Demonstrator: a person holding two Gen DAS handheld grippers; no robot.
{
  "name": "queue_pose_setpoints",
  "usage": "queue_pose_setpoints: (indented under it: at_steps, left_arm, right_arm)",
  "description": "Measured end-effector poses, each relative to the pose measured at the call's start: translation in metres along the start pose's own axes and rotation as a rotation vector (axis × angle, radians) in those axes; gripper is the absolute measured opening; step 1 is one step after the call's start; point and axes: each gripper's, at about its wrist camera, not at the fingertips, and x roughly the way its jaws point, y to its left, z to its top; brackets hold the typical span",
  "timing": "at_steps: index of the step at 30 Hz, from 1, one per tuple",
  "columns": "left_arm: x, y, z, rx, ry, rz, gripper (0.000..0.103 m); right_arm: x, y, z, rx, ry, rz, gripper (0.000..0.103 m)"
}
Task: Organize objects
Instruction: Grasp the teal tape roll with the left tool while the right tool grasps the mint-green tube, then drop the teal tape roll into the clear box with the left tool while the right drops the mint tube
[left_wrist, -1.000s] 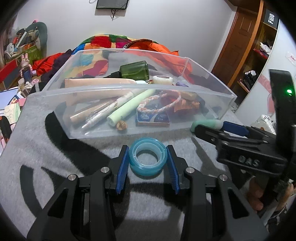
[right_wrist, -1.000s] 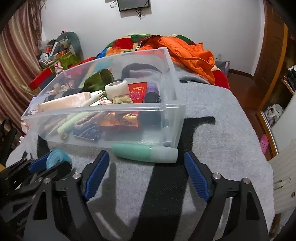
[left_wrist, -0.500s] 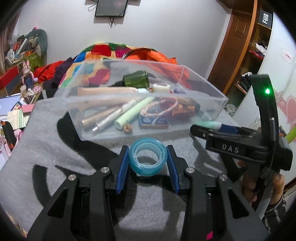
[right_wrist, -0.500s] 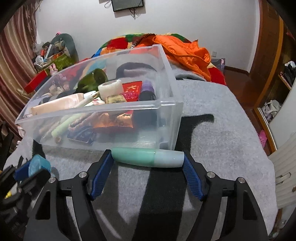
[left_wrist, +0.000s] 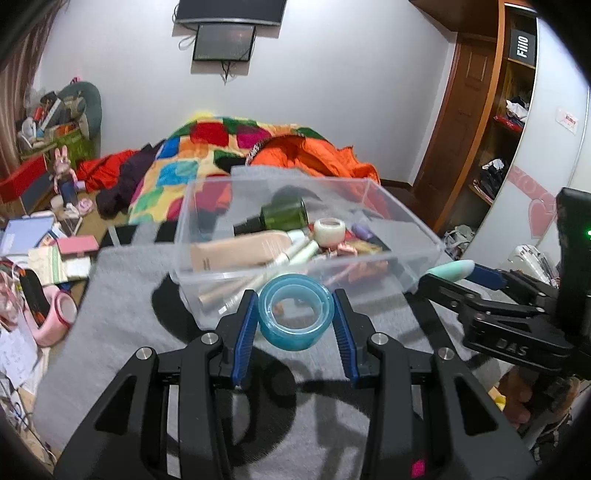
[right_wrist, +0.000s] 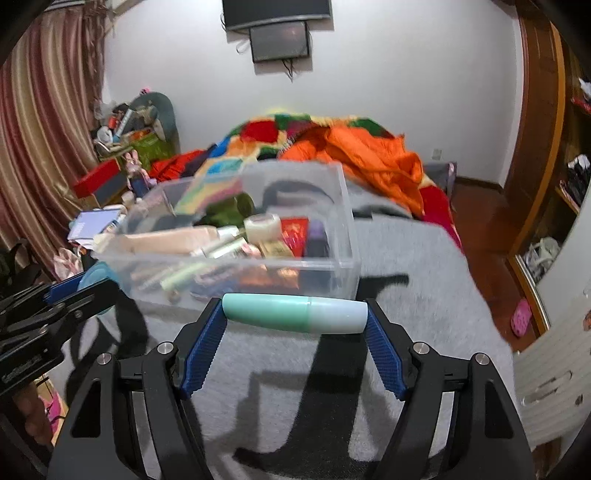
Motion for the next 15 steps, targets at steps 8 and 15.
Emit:
queue_pose_setpoints:
  at_steps: [8, 15]
  left_arm:
    - [-0.005, 0.002, 0.025, 0.025, -0.048, 0.013, 0.040]
    - [0.014, 0.008, 0.040, 0.021, -0.028, 0.009, 0.040]
  right_arm:
    - [-0.008, 0.006, 0.026, -0.034, -0.067, 0.015, 0.071]
    - [0.005, 0.009, 0.045, -0.036, -0.074, 0.040, 0.071]
